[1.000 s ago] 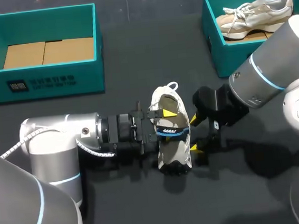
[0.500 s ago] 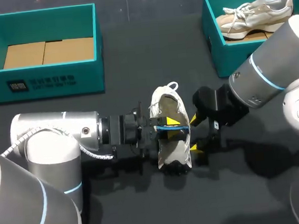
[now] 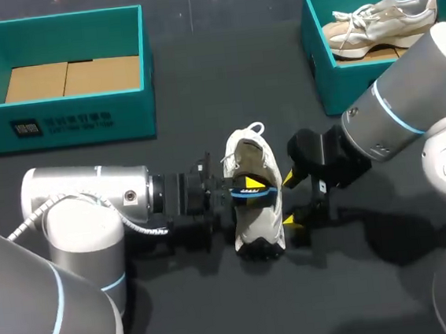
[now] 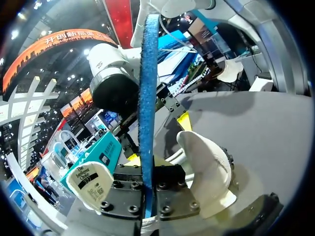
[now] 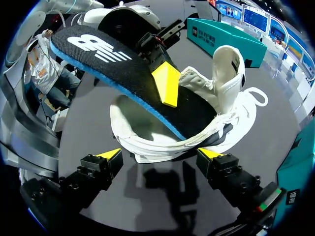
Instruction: Take the shoe out of the shoebox, open the shoe tongue, remove and reinsert the insole, then place the shoe into the shoebox
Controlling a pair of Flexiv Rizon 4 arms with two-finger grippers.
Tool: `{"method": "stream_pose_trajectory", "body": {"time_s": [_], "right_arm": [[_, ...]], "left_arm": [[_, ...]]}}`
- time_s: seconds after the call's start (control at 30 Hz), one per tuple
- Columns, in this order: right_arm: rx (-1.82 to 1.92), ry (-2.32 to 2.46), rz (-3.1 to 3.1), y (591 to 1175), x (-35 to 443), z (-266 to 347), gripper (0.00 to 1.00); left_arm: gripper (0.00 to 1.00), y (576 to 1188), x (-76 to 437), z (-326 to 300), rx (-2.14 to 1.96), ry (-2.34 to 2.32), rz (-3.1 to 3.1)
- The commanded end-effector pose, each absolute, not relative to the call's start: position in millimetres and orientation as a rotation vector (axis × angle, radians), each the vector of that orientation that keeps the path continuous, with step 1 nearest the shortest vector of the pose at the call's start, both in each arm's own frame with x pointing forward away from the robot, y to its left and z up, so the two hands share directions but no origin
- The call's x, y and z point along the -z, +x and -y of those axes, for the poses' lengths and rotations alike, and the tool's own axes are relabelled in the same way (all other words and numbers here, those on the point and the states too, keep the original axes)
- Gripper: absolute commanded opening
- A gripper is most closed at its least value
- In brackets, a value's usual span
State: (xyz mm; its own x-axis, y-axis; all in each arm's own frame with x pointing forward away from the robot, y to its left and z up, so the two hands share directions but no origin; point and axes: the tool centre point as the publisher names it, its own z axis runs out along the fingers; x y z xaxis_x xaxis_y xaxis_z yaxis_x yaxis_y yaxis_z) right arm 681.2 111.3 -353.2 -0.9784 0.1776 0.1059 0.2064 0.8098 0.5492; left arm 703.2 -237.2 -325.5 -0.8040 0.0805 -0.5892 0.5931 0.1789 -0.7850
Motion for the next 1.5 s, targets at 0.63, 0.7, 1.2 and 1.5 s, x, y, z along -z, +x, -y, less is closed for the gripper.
{"method": "stream_pose_trajectory", "body": {"time_s": [0.63,0.7,1.2,1.5], "right_arm": [[0.902,-0.314,2.943,679.9,353.3,-111.2,1.00],[0.902,-0.314,2.943,679.9,353.3,-111.2,1.00],[0.902,-0.314,2.943,679.9,353.3,-111.2,1.00],[0.902,-0.314,2.943,679.9,353.3,-111.2,1.00]], "left_arm": [[0.32,688.8,309.5,237.8,1.667,0.647,-2.034],[0.30,685.0,304.2,237.7,1.666,0.657,-2.025],[0.00,691.5,323.1,248.8,1.590,0.732,-2.037],[0.00,708.5,341.5,255.7,1.459,0.765,-2.007]]}}
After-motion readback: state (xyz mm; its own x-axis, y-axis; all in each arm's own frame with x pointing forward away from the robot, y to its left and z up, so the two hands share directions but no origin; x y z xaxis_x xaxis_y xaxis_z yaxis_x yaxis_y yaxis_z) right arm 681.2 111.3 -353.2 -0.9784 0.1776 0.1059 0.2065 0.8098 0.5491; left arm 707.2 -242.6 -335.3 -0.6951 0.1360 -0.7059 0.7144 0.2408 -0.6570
